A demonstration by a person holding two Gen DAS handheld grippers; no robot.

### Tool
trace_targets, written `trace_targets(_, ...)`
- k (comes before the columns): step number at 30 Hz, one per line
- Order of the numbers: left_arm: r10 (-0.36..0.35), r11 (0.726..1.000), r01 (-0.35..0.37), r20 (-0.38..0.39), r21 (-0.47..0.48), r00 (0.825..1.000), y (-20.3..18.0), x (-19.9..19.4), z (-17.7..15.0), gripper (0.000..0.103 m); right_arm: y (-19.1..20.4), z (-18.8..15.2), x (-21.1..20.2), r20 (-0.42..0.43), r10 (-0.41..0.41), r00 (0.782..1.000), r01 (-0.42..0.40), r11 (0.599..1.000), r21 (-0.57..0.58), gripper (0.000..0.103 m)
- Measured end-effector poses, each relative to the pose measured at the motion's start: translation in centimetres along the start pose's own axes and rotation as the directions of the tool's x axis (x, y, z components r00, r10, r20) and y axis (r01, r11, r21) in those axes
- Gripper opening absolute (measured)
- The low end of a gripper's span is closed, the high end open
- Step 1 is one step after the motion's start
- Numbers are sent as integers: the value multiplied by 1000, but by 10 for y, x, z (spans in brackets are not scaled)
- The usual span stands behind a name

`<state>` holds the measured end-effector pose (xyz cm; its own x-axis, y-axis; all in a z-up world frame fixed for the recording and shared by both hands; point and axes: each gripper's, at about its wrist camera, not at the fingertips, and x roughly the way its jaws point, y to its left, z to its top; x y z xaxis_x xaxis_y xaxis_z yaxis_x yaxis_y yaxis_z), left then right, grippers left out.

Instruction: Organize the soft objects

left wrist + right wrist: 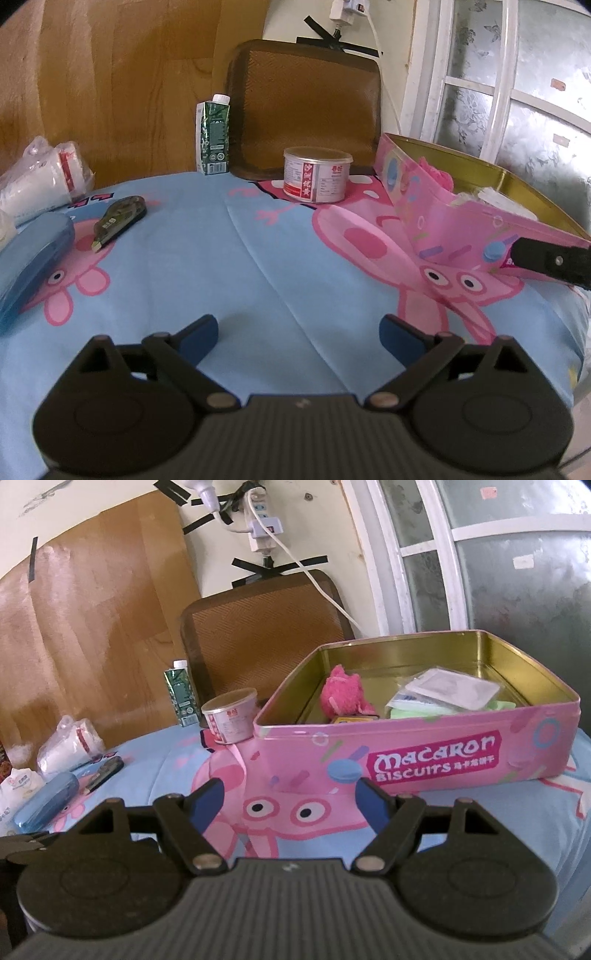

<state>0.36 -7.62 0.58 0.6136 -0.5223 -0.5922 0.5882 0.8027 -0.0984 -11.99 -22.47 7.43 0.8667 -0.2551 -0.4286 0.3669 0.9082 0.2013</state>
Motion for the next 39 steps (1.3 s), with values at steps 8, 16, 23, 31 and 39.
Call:
trace_targets(8, 11, 1000, -11, -2, 17, 1000, -1, 1, 0, 98, 1, -6, 2, -18, 8, 1000, -8, 1000, 7, 80)
trace_targets(16, 11, 999, -10, -6, 39, 1000, -3, 2, -1, 99, 5, -7, -3, -5, -5, 1000, 5, 1000, 22, 80)
trace_targets(23, 16, 999, -15, -5, 43, 1000, -3, 1, -1, 99, 7, -7, -2, -7, 1, 1000, -1, 1000, 15, 80)
trace_targets(31, 41, 999, -41, -6, 18, 999, 13, -11, -4, 101, 18, -5, -3, 0, 21, 1000, -21, 1000, -5, 80)
trace_targets(39, 273, 950, -262, 46, -168, 961, 111, -70, -32, 101, 82, 4, 27, -89, 245, 965, -257, 954, -158, 80)
